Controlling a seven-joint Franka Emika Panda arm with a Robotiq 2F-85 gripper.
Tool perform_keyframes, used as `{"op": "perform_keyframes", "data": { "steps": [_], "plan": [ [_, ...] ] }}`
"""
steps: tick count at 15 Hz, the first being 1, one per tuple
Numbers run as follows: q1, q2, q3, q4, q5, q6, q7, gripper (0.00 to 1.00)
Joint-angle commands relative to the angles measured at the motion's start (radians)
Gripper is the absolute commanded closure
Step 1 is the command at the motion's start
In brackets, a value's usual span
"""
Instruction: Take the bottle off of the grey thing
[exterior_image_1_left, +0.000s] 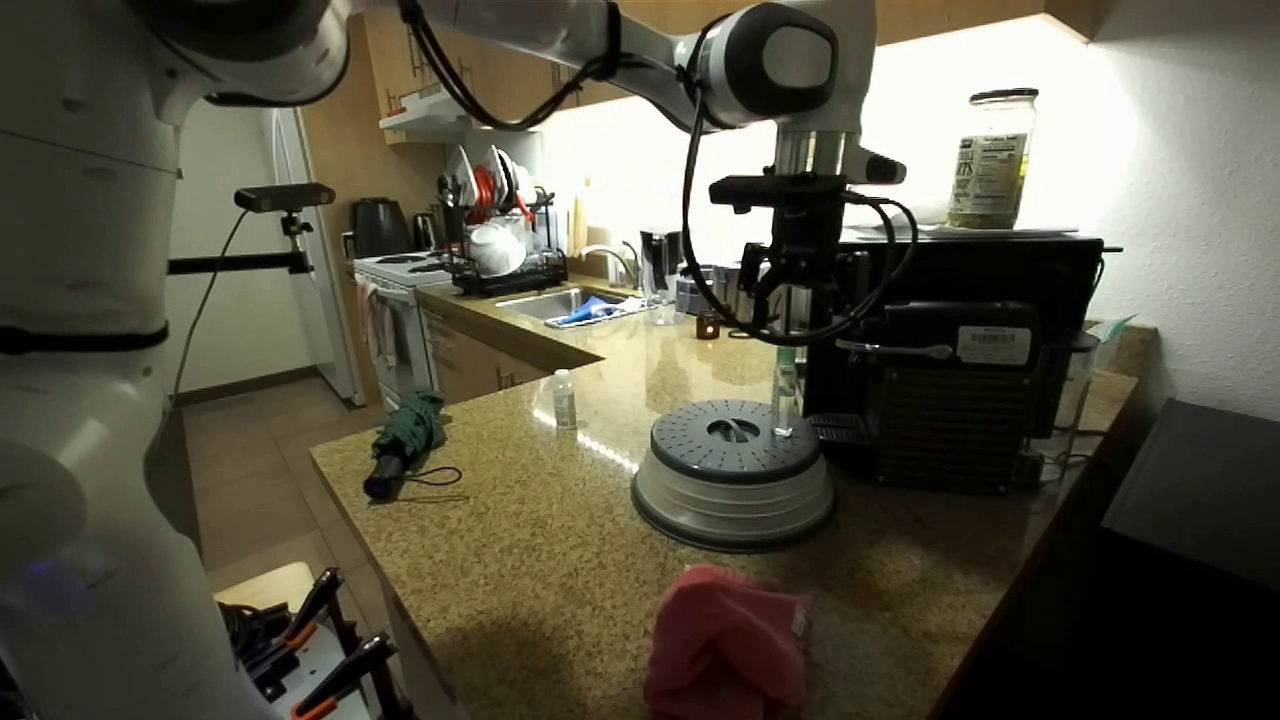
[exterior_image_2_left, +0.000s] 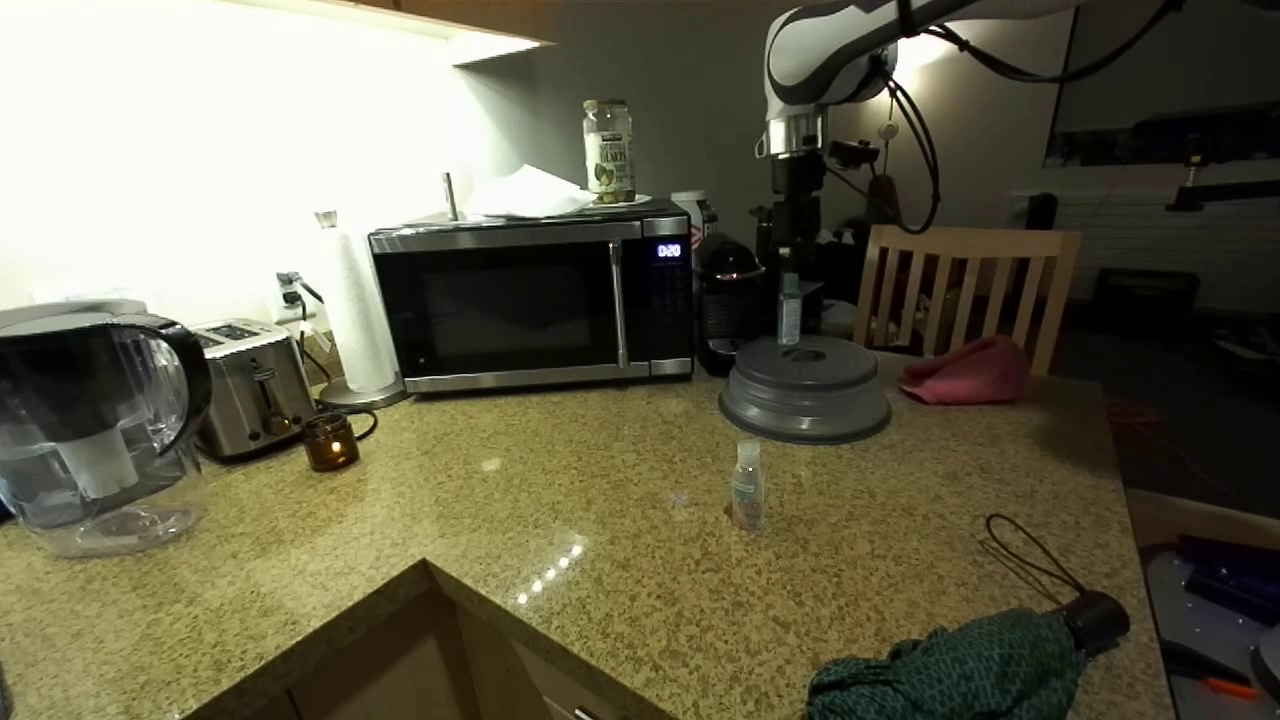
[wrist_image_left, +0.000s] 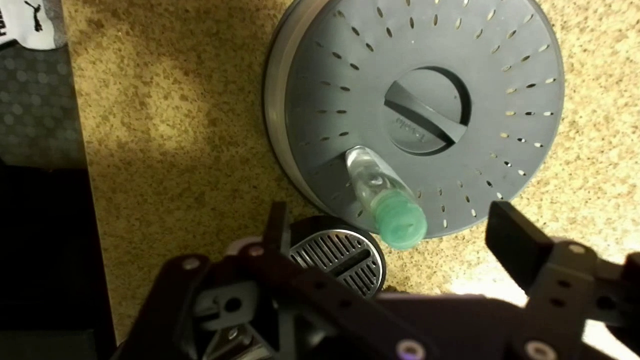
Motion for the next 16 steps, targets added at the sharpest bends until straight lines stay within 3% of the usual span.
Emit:
{"op": "perform_keyframes", "data": {
  "steps": [1,10,16],
  "plan": [
    [-0.033,0.038,0.031,0.059,0.012,-0.043,-0.001,0.0],
    [-0.081,0.066,0.056,0.102,0.081,-0.046,-0.01,0.0],
    [-0.073,0.05,0.068,0.071,0.08,-0.021,-0.004,0.0]
  ]
}}
